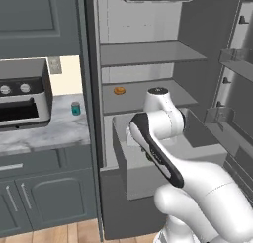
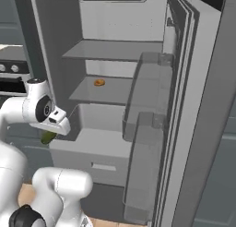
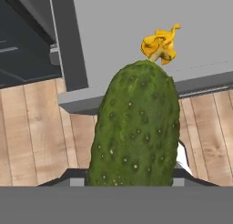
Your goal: Place the cucumber and bell pepper inside the fridge drawer. Close the drawer after placing the vegetables.
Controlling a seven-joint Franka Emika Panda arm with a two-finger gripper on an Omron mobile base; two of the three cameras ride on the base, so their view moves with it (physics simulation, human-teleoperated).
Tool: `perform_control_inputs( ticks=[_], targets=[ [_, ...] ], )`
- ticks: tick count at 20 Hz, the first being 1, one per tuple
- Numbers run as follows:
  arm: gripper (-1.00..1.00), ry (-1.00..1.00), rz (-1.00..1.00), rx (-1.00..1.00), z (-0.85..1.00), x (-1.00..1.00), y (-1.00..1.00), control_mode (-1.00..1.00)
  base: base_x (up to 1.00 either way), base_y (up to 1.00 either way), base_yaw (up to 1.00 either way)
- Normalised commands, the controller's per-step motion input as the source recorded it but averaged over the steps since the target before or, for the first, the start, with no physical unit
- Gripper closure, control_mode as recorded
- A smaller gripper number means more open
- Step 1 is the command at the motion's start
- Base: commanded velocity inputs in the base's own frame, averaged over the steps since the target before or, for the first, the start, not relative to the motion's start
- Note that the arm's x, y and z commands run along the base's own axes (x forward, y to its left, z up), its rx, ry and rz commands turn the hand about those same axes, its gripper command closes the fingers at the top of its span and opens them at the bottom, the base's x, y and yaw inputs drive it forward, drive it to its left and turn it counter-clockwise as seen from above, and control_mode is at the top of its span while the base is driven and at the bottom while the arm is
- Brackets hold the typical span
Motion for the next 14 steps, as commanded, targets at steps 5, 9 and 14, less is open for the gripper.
perform_control_inputs(
  ticks=[5,9,14],
  targets=[
    [1.00,0.05,-0.04,0.03,0.00,0.64,-0.22,-1.00,0.05,-0.09,0.00],
    [1.00,0.16,-0.06,0.03,0.00,1.00,-0.17,-1.00,0.00,0.00,0.00],
    [1.00,0.15,-0.01,0.05,-0.12,0.96,-0.37,-1.00,0.00,0.00,0.00]
  ],
)
